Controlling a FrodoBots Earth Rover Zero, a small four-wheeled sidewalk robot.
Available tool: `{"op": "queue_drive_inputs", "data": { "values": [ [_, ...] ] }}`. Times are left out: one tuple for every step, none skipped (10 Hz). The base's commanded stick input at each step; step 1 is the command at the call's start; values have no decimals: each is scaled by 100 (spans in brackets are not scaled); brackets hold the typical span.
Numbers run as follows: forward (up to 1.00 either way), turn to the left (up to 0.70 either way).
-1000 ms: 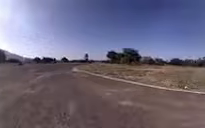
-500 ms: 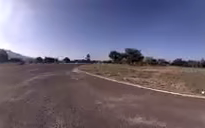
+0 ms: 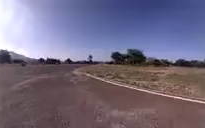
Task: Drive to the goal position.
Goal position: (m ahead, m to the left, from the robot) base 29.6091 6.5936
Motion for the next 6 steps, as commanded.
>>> {"op": "queue_drive_inputs", "data": {
  "values": [
    [100, 35],
    [100, 35],
    [100, 25],
    [100, 10],
    [100, 3],
    [100, 1]
  ]
}}
